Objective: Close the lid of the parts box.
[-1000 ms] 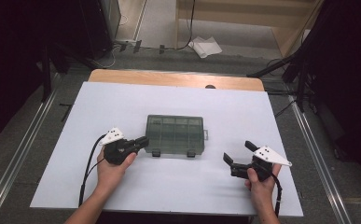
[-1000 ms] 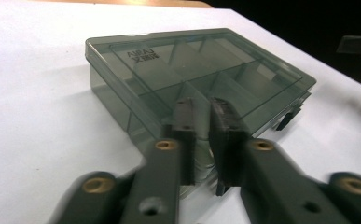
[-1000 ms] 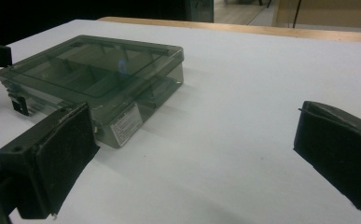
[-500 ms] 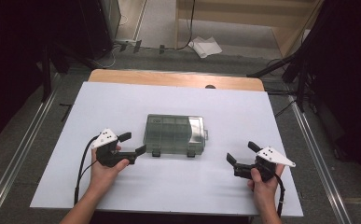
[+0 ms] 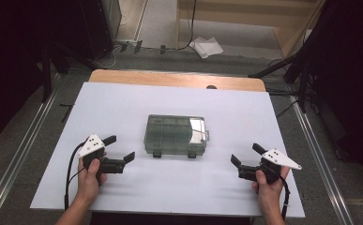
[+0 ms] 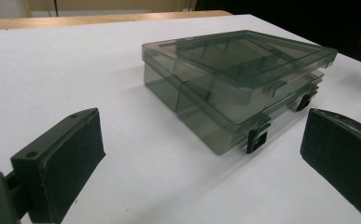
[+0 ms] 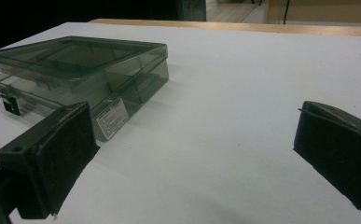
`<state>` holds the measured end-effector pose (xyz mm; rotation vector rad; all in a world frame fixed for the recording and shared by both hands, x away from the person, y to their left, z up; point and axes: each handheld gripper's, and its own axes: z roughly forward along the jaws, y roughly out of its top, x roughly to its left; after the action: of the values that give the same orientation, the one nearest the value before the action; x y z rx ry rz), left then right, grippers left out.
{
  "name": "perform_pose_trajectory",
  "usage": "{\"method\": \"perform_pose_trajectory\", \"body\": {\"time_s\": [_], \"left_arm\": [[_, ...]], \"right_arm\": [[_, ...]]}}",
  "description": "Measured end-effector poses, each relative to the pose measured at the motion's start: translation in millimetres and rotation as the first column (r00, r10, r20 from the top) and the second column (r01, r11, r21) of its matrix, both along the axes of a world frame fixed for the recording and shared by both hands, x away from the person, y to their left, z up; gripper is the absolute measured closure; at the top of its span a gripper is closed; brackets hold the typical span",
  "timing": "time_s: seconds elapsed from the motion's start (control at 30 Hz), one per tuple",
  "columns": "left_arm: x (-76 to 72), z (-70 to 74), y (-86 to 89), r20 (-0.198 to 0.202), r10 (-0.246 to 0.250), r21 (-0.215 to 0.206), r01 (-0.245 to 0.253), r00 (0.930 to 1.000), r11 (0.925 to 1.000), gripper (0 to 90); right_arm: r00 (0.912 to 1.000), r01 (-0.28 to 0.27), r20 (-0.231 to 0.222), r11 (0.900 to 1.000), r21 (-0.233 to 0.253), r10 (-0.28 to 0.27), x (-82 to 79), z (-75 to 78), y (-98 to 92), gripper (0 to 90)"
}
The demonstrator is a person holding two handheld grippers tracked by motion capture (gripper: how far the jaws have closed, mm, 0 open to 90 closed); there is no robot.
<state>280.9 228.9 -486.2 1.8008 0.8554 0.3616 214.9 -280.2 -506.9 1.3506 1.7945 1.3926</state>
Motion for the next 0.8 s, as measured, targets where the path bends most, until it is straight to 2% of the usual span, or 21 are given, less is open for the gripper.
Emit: {"method": "perform_pose_trajectory", "body": {"time_s": [0.23, 0.43, 0.5, 0.8], "left_arm": [[-6.2, 2.0, 10.5, 0.015, 0.018, 0.004, -0.018, 0.9997, 0.9998, 0.0], [-10.4, 1.2, 19.8, 0.013, 0.032, 0.008, -0.032, 0.9994, 0.9995, 0.0], [-11.9, 1.4, 23.1, 0.014, 0.040, -0.001, -0.040, 0.9991, 0.9992, 0.0], [-18.2, 2.6, 32.9, 0.016, 0.051, 0.004, -0.051, 0.9986, 0.9987, 0.0]], "right_arm": [[1.0000, 0.001, -0.003, 1.000, -0.005, -0.001, -2.3, -0.2, -1.2, 0.0], [0.9999, 0.012, -0.002, 1.000, 0.004, -0.012, -5.4, 0.9, -4.5, 0.0], [0.9999, 0.016, -0.002, 1.000, 0.001, -0.016, -6.5, 0.9, -6.1, 0.0], [0.9999, 0.016, -0.001, 1.000, -0.016, -0.016, -8.5, 0.7, -7.8, 0.0]]}}
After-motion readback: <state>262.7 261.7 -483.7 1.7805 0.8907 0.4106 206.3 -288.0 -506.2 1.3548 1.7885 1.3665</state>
